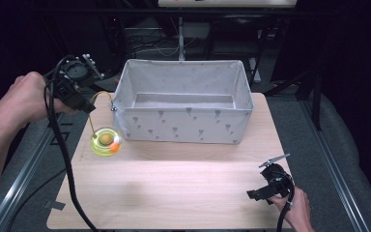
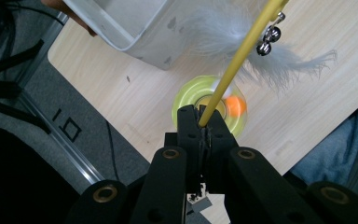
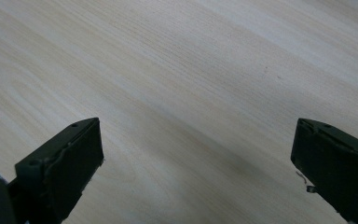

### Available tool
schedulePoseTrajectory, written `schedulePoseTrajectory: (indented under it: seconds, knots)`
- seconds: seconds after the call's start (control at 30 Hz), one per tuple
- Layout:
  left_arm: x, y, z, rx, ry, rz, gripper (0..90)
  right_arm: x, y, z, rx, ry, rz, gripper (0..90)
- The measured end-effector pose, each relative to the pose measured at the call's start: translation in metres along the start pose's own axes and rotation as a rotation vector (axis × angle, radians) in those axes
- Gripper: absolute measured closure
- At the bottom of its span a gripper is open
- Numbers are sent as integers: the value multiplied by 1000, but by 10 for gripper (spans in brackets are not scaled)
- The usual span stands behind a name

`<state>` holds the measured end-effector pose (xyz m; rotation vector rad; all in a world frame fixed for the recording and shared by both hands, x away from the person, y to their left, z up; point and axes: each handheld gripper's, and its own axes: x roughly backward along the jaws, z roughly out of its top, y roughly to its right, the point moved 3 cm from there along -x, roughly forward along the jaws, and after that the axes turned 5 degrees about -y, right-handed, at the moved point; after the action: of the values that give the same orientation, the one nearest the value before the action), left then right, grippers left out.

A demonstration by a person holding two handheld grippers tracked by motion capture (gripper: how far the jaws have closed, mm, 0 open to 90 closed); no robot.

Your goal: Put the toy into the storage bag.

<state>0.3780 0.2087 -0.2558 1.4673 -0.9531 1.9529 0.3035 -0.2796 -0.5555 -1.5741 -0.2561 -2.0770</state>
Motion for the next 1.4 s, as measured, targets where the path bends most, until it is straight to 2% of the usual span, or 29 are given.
schedulePoseTrajectory:
  seconds: [0.2, 0.23, 0.57, 0.8, 0.97, 1.4]
  knots:
    - [8, -2, 6, -7, 3, 6, 882, 0, 0, 0, 1, 0, 0, 19]
    - [11, -3, 9, -8, 3, 7, 882, 0, 1, 0, 3, -5, -12, 19]
    - [23, -8, 19, -14, -11, 11, 882, 0, 0, 0, 1, -4, -4, 19]
    - [34, -14, 27, -7, -12, 20, 881, 0, 0, 0, -1, -2, 3, 19]
    - [41, -20, 31, 5, -5, 9, 881, 0, 1, 0, 5, -8, -7, 19]
    - [56, -32, 49, 17, -9, 12, 881, 0, 0, -1, 10, -15, -11, 19]
